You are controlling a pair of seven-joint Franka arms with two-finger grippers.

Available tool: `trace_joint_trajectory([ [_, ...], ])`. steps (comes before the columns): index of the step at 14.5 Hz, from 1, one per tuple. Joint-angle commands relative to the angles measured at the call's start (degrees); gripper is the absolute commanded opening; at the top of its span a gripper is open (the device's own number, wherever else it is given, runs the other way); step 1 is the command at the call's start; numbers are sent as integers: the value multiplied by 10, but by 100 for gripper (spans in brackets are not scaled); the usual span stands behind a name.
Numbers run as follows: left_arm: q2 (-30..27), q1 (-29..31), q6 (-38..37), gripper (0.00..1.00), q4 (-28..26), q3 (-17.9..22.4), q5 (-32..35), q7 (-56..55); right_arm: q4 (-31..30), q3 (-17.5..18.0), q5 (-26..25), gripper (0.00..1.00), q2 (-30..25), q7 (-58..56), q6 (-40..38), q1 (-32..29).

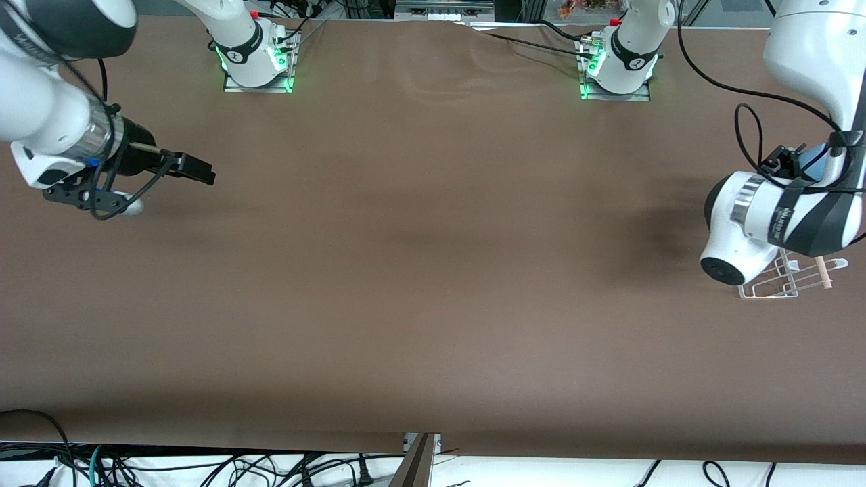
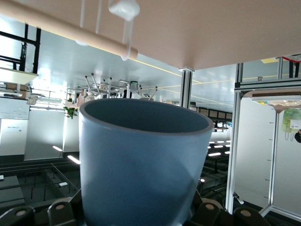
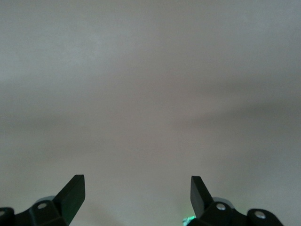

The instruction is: Transfer cup to left arm and place on rack

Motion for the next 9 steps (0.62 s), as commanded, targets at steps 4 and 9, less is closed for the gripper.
trace_joint_trajectory([
  [4, -9, 6, 32, 4, -102, -5, 86, -47, -117, 55, -19, 99, -88, -147, 70, -123],
  [9, -7, 17, 69, 5, -136, -5, 119, -96, -97, 61, -24, 99, -70, -221, 72, -182],
])
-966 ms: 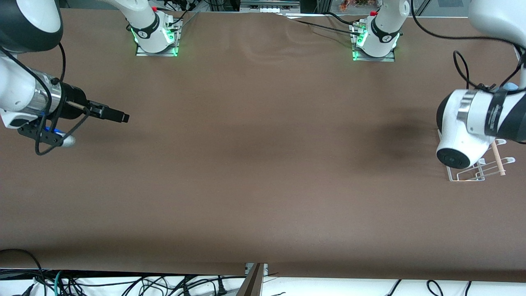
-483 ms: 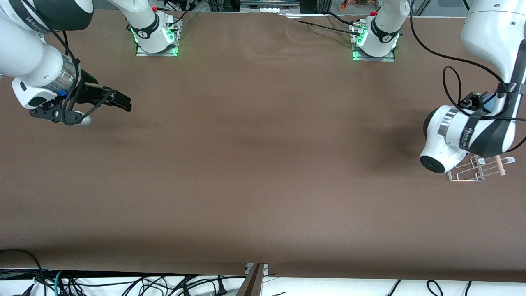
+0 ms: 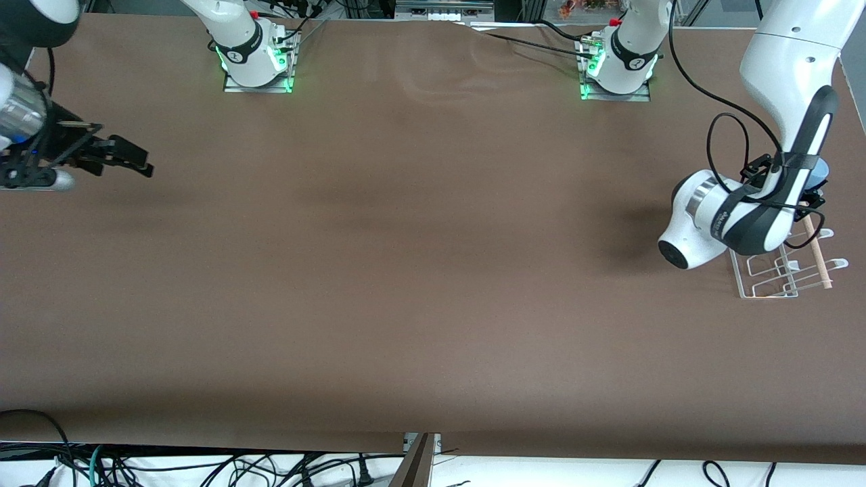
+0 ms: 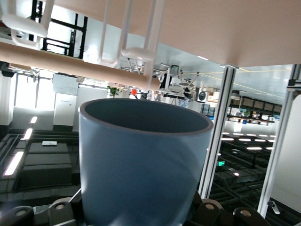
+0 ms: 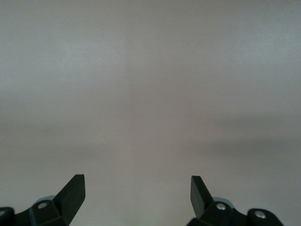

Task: Transfer cup to left arm and place on rack
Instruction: 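Release the cup on the rack and lift the left gripper away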

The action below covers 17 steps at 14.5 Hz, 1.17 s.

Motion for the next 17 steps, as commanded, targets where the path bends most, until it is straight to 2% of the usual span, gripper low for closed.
trace_joint_trajectory([
  [1, -10, 22, 23, 6, -17, -5, 29, -6, 5, 19, -8, 99, -3, -14, 2, -14],
  [3, -10, 37, 60, 6, -32, -4, 29, -13, 29, 15, -9, 99, 2, -13, -12, 4],
  [6, 9, 37, 67, 7, -32, -4, 45, -23, 56, -30, -9, 99, 12, -10, -37, 50],
  [10, 14, 37, 66, 10, -32, -4, 45, -35, 56, -31, -8, 99, 10, -12, -46, 52],
  [11, 14, 37, 66, 33, -30, -4, 45, -35, 56, -32, -7, 99, 11, -14, -46, 51],
  [12, 14, 35, 63, 99, -29, -4, 45, -36, 56, -32, -6, 99, 13, -14, -46, 51],
  [17, 12, 31, 48, 100, -9, -7, 38, -39, 56, -27, -5, 99, 13, -14, -39, 54],
])
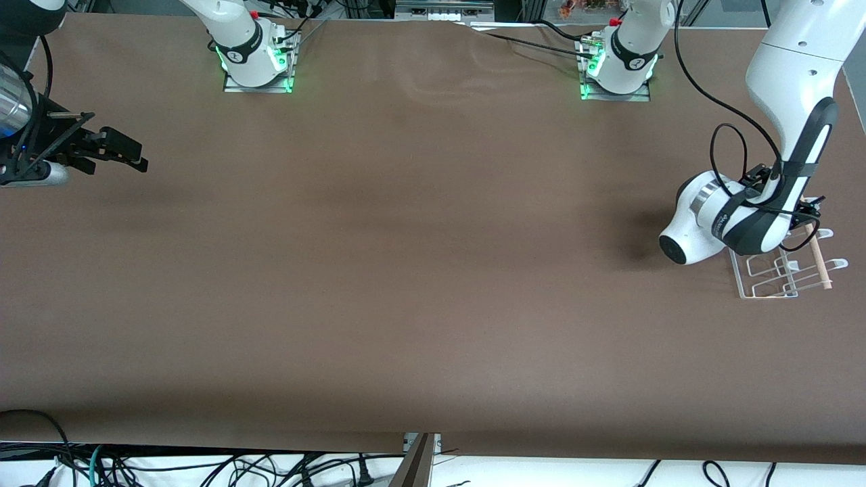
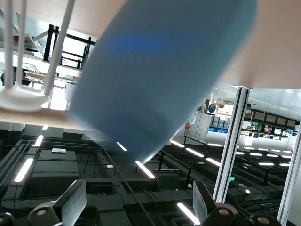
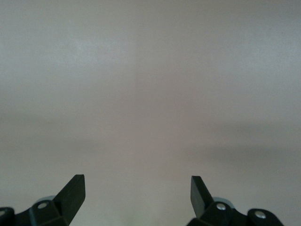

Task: Transfer cup to left arm and place on rack
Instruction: 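Release the cup on the rack and lift the left gripper away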

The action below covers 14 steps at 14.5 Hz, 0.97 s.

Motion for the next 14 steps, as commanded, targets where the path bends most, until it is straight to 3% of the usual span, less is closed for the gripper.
trace_joint_trajectory([
  [1, -5, -9, -21, 100, 24, -6, 8, -1, 15, -2, -6, 99, 5, -5, -6, 7],
  [4, -18, -18, -37, 100, 76, -10, -39, 5, 39, 8, -7, 99, 23, -5, -13, 8],
  [7, -27, -19, -66, 100, 190, -12, -158, 15, 44, 8, -7, 99, 30, -5, -12, 7],
  [11, -43, -14, -89, 100, 351, -8, -397, 14, 55, 8, -5, 99, 31, -5, -6, 8],
  [14, -55, -17, -105, 100, 417, -13, -455, 8, 56, 8, -5, 99, 35, -5, -3, 9],
])
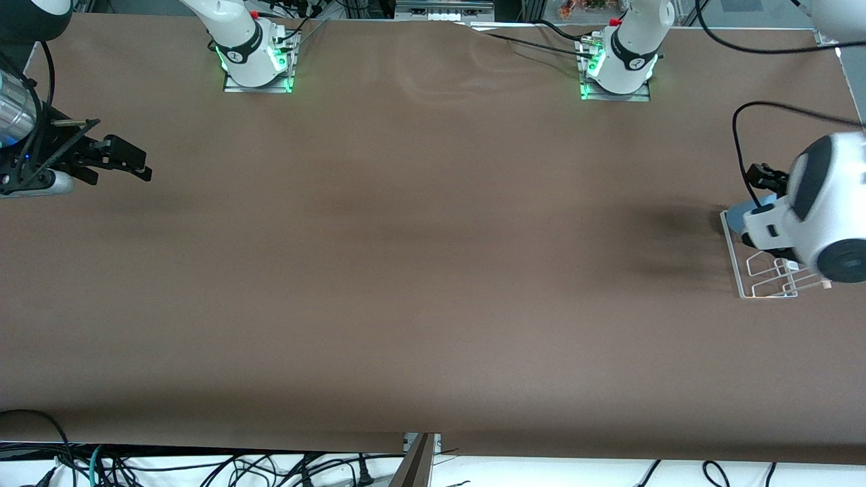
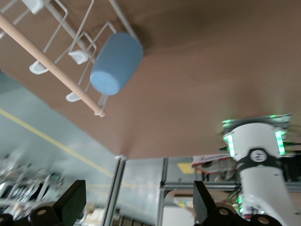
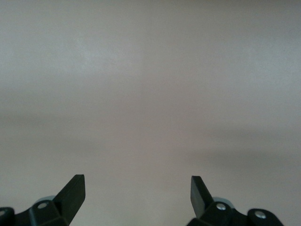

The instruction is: Transfer cup to left arm and place on rack

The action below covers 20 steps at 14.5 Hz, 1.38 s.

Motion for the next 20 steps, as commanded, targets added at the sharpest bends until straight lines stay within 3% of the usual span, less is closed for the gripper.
trace_joint_trajectory([
  [1, -10, -2, -17, 100, 71, -2, -51, 6, 13, 0, -6, 99, 9, -4, -4, 3],
  [3, -45, -3, -8, 100, 91, 2, -78, 6, 13, 0, -4, 99, 10, -3, -4, 3],
  [5, -93, -14, 50, 100, 60, 20, -98, 14, 13, 0, -2, 99, 12, -3, -4, 2],
  [7, -139, -68, 144, 100, 3, 95, -150, 6, 13, -1, -1, 99, 12, -3, -4, 2],
  [9, -182, -113, 206, 100, -57, 172, -244, 3, 13, -1, -1, 99, 12, -2, -4, 1],
  [10, -197, -120, 214, 100, -83, 197, -280, -14, 13, -3, -1, 99, 12, -1, -4, 1],
  [12, -226, -147, 255, 100, -125, 219, -287, -81, 13, -3, -1, 99, 11, 0, -4, 1],
  [16, -286, -161, 344, 100, -220, 222, -304, -177, 13, -3, -1, 99, 11, 1, -5, 1],
  [20, -303, -150, 355, 100, -241, 198, -305, -189, 13, -2, -1, 99, 11, 2, -6, 1],
])
